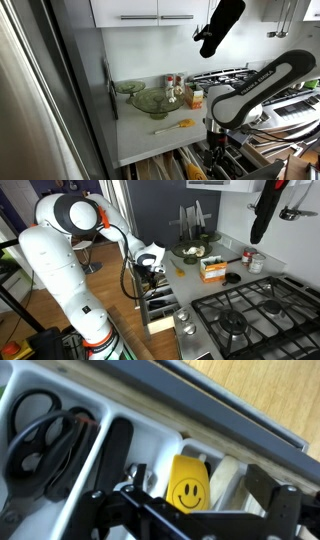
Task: Open the top drawer and put the silicone spatula in it then close it
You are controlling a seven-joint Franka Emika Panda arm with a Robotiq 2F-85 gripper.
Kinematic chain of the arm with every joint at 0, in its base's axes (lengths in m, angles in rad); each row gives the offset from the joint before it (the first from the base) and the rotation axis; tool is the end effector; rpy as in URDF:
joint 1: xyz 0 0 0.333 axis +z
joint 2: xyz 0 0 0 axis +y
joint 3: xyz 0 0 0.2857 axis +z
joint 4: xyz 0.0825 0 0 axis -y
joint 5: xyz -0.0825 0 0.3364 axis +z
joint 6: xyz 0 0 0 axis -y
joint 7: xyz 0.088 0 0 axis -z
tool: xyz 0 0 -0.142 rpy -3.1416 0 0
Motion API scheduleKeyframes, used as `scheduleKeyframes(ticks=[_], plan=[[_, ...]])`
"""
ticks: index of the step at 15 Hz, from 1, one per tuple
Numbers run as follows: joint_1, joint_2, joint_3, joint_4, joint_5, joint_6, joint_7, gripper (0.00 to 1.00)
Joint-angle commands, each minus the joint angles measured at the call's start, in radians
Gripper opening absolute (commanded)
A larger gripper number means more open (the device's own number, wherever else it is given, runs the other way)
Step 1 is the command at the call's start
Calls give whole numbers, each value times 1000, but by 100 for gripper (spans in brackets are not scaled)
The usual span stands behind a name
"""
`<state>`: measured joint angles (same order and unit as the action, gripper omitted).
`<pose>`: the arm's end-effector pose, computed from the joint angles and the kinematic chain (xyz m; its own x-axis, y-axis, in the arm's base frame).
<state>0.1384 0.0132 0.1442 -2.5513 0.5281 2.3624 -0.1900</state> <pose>0.3797 0.1300 0.2268 0.9764 0.0872 -0.1974 0.0200 -0.9473 -0.3196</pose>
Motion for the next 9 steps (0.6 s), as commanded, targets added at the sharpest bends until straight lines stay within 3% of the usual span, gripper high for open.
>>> scheduleKeyframes(ticks=[1, 5, 6, 9], plan=[[10, -93, 7, -30, -167, 46, 18, 100], [1, -145, 6, 1, -420, 33, 38, 100], [9, -106, -5, 9, -332, 23, 16, 100], [10, -133, -5, 15, -391, 23, 19, 100]])
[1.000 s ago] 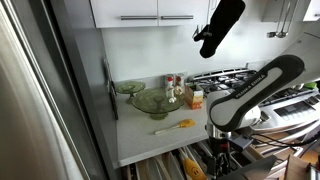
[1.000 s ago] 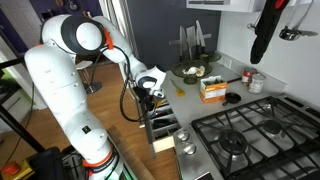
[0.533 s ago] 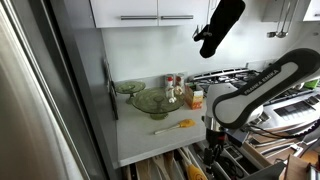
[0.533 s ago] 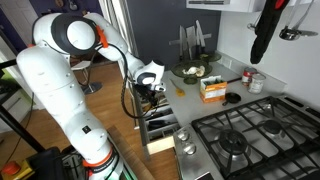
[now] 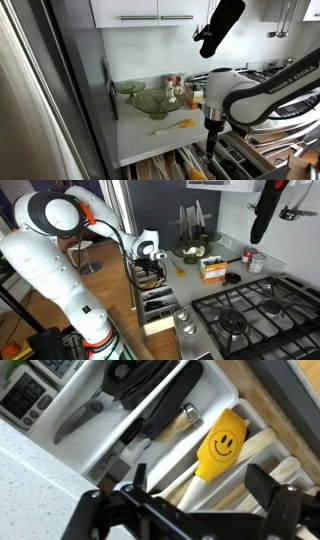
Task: Open the top drawer and put the silicone spatula in it then close it
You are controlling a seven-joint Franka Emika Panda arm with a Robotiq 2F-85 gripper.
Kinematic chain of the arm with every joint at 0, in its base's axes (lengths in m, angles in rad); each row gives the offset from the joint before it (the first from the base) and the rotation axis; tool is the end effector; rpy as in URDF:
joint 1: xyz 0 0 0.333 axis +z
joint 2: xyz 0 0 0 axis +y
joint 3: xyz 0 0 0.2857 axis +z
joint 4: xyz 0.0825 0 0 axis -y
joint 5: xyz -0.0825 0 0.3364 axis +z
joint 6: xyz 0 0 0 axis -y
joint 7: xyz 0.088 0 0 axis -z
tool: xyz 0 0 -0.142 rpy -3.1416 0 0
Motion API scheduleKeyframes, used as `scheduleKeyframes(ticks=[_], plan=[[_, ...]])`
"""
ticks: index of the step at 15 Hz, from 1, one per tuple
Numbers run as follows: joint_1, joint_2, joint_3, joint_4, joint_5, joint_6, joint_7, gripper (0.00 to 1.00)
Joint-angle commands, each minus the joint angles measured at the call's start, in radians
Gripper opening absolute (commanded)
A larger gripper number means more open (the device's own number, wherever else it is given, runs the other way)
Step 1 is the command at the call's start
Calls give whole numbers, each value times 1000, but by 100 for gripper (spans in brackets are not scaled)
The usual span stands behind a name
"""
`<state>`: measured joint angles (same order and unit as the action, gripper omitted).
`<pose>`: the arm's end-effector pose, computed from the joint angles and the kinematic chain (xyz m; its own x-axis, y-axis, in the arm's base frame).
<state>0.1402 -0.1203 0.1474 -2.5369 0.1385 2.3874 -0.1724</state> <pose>0.3984 0.1213 0.2845 0.9367 0.3494 -0.0202 0.3470 -0.9346 -0.0786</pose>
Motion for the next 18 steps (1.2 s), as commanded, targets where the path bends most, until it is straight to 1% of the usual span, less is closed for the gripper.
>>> scheduleKeyframes(ticks=[1, 5, 6, 7, 12, 13, 15, 16, 17, 18], plan=[[8, -1, -8, 1, -5, -2, 2, 100], [8, -1, -8, 0, -7, -2, 2, 100], [10, 9, -12, 10, -5, 5, -36, 100], [5, 14, -14, 18, -35, 15, -60, 100], [-8, 40, -56, 50, -49, 111, -292, 100], [-8, 43, -67, 52, -30, 137, -351, 100], [-18, 65, -90, 61, -36, 177, -447, 100], [-18, 82, -101, 65, 1, 211, -512, 100], [-13, 44, -83, 54, -20, 165, -418, 100], [-18, 54, -90, 55, -17, 184, -455, 100]])
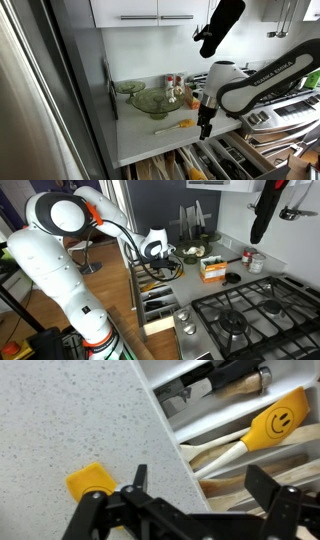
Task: Open the top drawer and put the silicone spatula in it then close it
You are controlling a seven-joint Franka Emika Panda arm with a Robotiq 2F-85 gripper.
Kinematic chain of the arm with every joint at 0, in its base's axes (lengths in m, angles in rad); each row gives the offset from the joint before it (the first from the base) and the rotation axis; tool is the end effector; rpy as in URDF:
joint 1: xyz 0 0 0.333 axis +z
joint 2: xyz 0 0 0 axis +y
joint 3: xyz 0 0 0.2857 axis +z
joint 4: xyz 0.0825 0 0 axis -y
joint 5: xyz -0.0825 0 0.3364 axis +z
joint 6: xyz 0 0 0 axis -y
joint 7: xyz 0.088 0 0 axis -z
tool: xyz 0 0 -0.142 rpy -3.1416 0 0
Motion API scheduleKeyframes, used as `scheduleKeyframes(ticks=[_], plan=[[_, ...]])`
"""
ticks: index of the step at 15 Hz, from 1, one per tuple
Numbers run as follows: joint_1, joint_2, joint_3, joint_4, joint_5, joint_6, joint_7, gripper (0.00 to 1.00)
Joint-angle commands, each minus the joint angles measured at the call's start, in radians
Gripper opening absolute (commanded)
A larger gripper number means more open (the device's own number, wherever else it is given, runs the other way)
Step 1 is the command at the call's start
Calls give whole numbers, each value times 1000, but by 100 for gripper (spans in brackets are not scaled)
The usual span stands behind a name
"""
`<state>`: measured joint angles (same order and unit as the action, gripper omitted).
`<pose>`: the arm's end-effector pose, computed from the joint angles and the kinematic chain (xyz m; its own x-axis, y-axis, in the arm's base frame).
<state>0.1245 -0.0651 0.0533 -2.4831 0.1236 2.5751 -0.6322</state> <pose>0.4502 0.0810 0.2995 0.7453 0.6450 0.1692 0.6506 -0.7589 0.0270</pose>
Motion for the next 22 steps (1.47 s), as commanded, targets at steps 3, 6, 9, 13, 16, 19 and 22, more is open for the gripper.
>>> scheduleKeyframes(ticks=[3, 6, 9, 13, 16, 19, 22], plan=[[-9, 18, 0, 8, -1, 11, -25, 100], [-7, 32, -2, 16, 41, 32, -72, 100], [-6, 61, -11, 24, 178, 144, -201, 100], [6, 109, 6, 60, 493, 265, -469, 100], [-4, 145, 23, 99, 695, 276, -664, 100], [-16, 179, 34, 144, 880, 263, -857, 100], [-32, 212, 34, 176, 1032, 243, -1031, 100]])
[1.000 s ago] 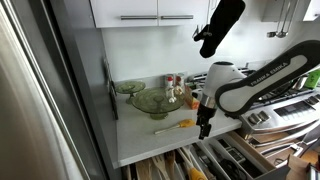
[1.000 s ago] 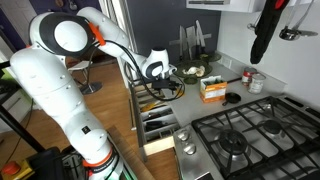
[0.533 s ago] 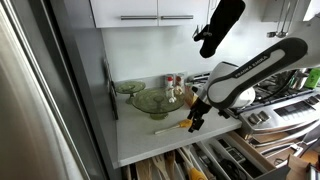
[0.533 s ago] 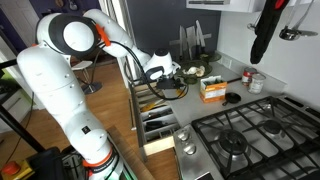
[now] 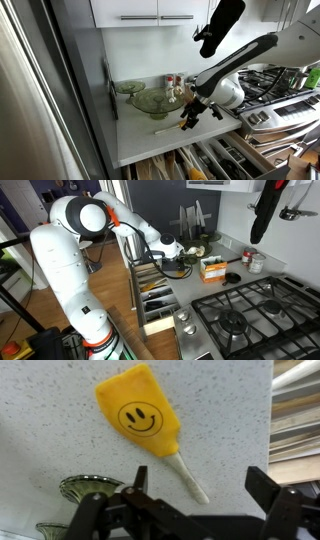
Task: Open the top drawer and put the silicone spatula in it then close it
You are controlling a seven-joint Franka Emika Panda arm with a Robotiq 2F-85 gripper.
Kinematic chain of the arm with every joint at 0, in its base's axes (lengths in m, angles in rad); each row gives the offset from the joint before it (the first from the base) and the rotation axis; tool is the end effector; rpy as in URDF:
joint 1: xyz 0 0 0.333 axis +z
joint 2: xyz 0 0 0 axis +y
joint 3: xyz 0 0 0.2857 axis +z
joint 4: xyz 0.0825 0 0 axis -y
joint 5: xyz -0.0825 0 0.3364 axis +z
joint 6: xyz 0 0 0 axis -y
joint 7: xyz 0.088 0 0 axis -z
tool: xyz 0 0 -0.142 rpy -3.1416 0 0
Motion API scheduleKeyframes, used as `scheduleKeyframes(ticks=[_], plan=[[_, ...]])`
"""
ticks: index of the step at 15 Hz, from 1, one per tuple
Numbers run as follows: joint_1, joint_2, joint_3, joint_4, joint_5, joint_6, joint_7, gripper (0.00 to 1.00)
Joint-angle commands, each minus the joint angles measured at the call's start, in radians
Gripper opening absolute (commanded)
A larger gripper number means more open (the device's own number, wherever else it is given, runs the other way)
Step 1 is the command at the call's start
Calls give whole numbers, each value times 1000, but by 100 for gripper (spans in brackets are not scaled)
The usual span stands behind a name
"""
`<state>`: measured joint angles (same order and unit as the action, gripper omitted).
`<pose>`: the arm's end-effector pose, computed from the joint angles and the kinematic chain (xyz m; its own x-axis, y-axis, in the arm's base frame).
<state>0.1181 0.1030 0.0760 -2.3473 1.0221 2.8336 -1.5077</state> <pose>0.5063 0.0642 0.2908 0.5897 0.5895 0.5520 0.6862 -0.7262 0.0424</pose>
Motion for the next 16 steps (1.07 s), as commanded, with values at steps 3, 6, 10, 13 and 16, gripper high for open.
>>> scheduleKeyframes(ticks=[3, 6, 10, 13, 16], plan=[[-40, 76, 7, 55, 240, -16, -287, 100], [-52, 98, 10, 79, 351, -17, -408, 100], [-51, 123, 8, 105, 440, -15, -506, 82], [-50, 139, 3, 111, 468, -19, -546, 50], [-50, 144, -2, 104, 459, -31, -549, 29]])
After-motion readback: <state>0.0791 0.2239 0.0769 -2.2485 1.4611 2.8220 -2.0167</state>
